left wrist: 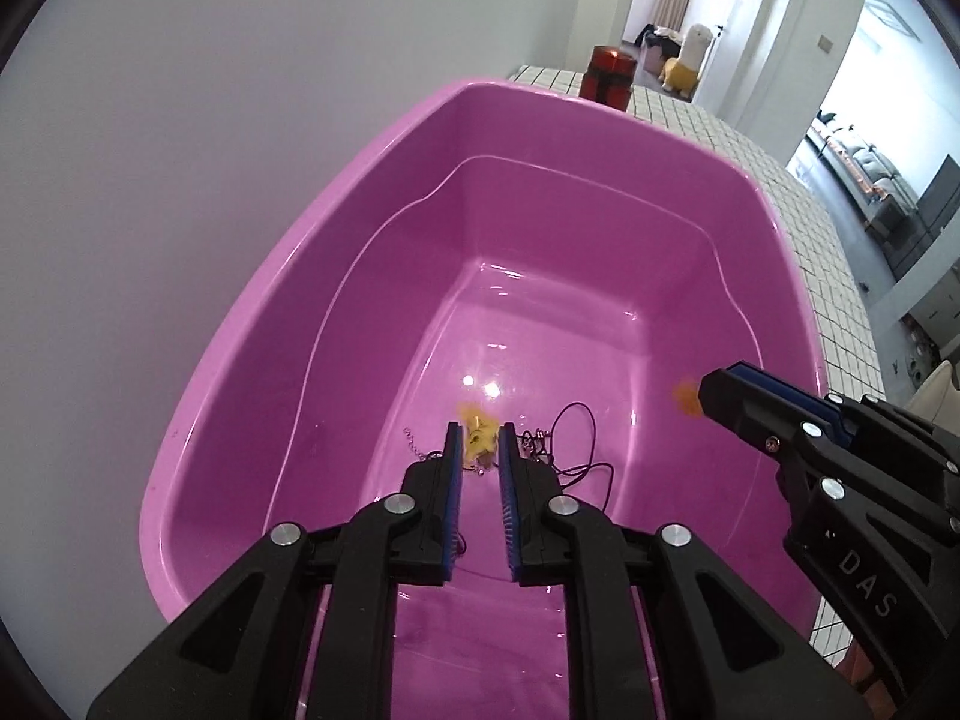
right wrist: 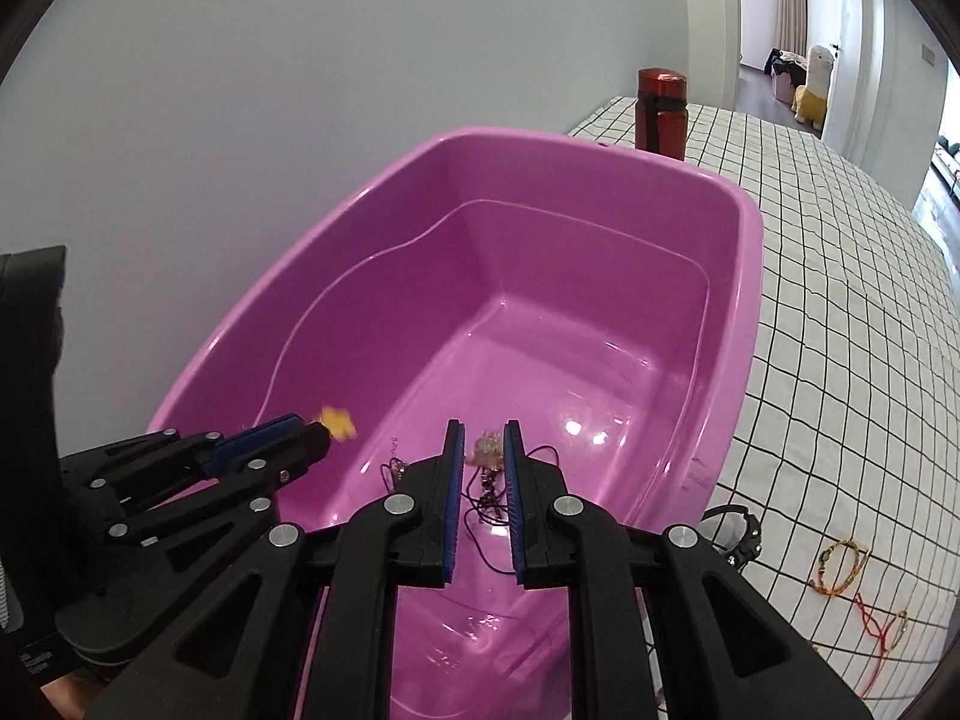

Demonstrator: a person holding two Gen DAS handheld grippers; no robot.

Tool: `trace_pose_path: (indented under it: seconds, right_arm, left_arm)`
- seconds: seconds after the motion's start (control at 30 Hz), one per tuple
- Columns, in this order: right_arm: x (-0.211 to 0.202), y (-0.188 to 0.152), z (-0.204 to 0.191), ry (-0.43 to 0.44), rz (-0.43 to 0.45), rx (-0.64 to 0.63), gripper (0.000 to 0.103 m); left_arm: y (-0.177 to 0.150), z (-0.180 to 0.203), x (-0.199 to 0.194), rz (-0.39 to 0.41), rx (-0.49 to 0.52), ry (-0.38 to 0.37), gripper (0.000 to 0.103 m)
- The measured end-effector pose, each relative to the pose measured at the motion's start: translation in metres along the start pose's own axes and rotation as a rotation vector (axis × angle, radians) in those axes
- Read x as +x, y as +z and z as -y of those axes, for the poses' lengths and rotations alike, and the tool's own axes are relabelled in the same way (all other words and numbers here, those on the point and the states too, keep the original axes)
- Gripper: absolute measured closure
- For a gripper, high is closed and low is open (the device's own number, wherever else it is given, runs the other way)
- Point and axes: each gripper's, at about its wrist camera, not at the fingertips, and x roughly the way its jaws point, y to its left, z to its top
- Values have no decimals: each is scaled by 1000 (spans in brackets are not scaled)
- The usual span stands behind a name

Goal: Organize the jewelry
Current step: 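Open both tools to drop the flower charms into the pink bin, then raise both open tools away from the bin back over the table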

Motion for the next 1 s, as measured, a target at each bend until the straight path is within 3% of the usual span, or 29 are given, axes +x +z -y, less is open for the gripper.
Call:
trace_pose_path:
  seconds: [0.03,0.1,0.17,0.23,0.67,1.0]
  right_arm:
    - [0,0,0,-7,-2,-6,87]
    - [-2,1,2,-26,6,-7,72]
    - [-5,3,5,-40,14,0,61]
    - [-9,5,8,-42,22,10,59]
    - [-20,2,9,-44,17,21,46]
    - [-38,-8,6,-62,25,37,40]
  left_arm:
    - [0,-1,-1,5,-3,1,63]
    - [0,-4,-6,28,-16,30,39]
    - [1,-7,-10,39,-19,38,37]
    - [2,-9,-11,29,-22,44,29]
    - [0,-13,-26,42,-40,93,15]
    - [-7,-13,-39,58,-33,82,13]
